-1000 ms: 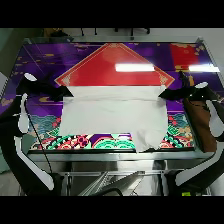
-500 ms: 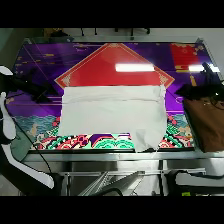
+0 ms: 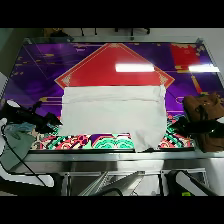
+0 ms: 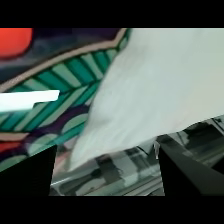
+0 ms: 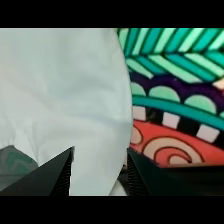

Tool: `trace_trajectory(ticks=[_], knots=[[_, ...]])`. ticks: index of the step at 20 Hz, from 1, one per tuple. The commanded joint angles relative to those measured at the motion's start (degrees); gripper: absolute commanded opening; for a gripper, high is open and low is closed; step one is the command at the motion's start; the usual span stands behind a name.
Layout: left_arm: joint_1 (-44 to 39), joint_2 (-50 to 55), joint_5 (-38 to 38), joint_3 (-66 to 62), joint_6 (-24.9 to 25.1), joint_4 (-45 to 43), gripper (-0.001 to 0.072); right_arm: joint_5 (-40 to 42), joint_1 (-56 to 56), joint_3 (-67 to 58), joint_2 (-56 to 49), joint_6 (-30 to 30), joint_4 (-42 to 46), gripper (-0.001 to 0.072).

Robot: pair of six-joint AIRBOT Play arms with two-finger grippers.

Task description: Fold the shirts.

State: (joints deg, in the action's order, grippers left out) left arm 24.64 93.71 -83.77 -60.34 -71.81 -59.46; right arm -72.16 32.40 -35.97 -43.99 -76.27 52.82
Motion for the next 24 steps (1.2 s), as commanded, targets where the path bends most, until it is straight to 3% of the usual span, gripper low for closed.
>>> trace_trajectory(ticks=[1,2,3,6,7,12,17,18,21,24], knots=[[0.17,1.03,5.86,5.60,3.52,3.52,0.0710,-0.48,0.28,6.75,0.83,1.99,-3.13,0.0387],[0.17,1.55,5.92,5.57,4.13,5.79,0.0708,-0.87,0.26,7.41,0.83,2.19,-3.13,0.0387],[0.15,1.88,5.77,5.57,5.14,8.33,0.0618,-1.51,0.26,7.91,0.83,2.27,-3.15,0.0387],[-0.33,1.90,5.81,4.94,8.37,13.18,0.0059,-1.84,0.20,9.73,0.81,2.58,-3.15,0.0387],[-0.83,1.88,5.79,4.07,8.68,12.74,0.0021,-1.77,0.20,10.47,0.81,2.58,-3.15,0.0388],[-3.82,1.88,7.58,1.29,8.55,12.72,0.0021,2.12,-0.57,13.60,-0.04,2.71,-3.43,0.0387],[-3.69,1.88,8.35,1.33,8.72,13.05,0.0020,9.84,-8.31,13.57,-8.55,10.19,-16.41,0.0359],[-3.65,1.88,7.63,1.31,8.76,13.07,0.0021,8.79,-9.79,13.27,-10.16,12.72,-20.79,0.0217],[-2.32,-0.76,5.05,1.33,8.79,13.05,0.0020,0.50,-9.99,9.01,-8.50,14.86,-23.78,0.0019],[0.87,-7.48,2.08,2.01,6.62,10.38,0.0020,-2.93,-4.94,3.10,-0.83,7.87,-12.74,0.0021]])
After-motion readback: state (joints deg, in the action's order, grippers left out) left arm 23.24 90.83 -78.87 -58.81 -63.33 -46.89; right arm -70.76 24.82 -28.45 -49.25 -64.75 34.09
